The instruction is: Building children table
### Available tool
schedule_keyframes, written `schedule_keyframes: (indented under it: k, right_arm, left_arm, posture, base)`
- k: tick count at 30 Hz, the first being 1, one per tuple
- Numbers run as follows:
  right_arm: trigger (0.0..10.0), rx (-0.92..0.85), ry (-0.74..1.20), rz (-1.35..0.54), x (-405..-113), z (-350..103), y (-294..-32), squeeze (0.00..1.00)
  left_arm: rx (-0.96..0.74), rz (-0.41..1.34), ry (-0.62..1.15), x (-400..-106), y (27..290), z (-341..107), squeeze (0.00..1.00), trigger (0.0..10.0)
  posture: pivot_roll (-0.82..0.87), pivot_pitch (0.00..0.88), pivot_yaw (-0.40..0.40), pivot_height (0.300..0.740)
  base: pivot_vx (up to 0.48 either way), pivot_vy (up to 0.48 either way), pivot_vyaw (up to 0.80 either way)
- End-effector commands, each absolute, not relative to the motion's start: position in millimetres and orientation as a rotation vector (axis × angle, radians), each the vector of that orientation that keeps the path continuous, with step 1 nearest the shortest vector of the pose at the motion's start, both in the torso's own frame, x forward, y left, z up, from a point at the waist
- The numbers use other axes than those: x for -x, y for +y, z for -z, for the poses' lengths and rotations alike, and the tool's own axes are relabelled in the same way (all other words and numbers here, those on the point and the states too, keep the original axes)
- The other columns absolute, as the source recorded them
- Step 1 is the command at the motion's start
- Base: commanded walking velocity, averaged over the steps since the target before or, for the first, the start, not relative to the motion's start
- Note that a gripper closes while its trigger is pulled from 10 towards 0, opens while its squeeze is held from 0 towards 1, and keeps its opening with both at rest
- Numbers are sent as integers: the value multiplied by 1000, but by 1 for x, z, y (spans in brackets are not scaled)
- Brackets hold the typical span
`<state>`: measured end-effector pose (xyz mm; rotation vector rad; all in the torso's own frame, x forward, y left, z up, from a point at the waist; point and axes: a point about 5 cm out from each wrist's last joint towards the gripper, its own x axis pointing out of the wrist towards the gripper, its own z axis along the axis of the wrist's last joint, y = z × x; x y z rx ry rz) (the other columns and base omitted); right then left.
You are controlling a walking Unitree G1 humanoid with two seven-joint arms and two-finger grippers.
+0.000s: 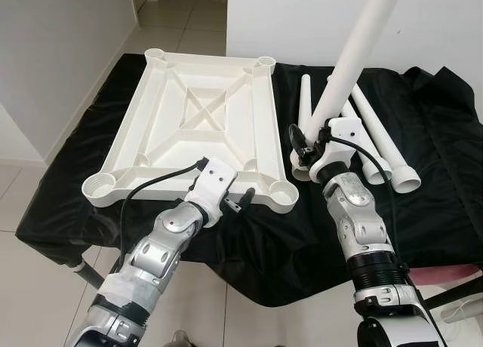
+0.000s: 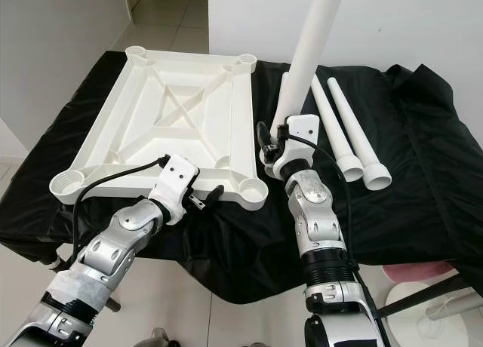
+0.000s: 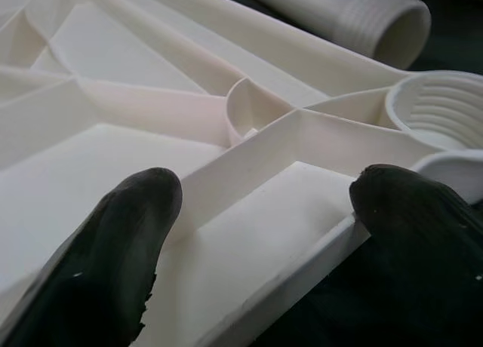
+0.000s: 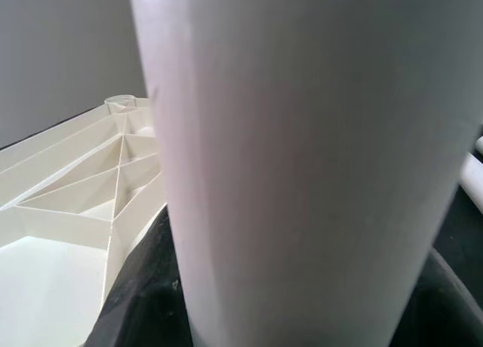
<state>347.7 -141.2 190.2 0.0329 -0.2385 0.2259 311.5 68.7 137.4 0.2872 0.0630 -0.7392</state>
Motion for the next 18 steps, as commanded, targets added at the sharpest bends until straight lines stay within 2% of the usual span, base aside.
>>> schedule_keyframes:
  k: [1,5,8,12,18]
  right_arm:
    - [10000,-34,-250,-227,-348,-190,-142,0]
    - [10000,-32,-251,-226,-348,-191,-142,0]
    - [10000,-25,-250,-220,-349,-191,-144,0]
    - [10000,-18,-251,-216,-349,-191,-146,0]
    - [10000,-16,-248,-210,-349,-190,-147,0]
  left_arm:
    - [-371,958,189,-303,66,-117,0,10000]
    - [-389,997,219,-302,67,-113,0,10000]
    - [-405,1134,253,-295,66,-110,0,10000]
    - [-386,1211,277,-289,62,-109,0,10000]
    - [-403,1235,252,-288,45,-107,0,10000]
  posture:
    - [20,7,-19,740]
    - [18,4,-18,740]
    - [13,0,-15,740]
    - [11,0,-13,740]
    - [8,0,-8,740]
  base:
    - [0,0,0]
    - [0,0,0]
    - [0,0,0]
    - [0,0,0]
    - [0,0,0]
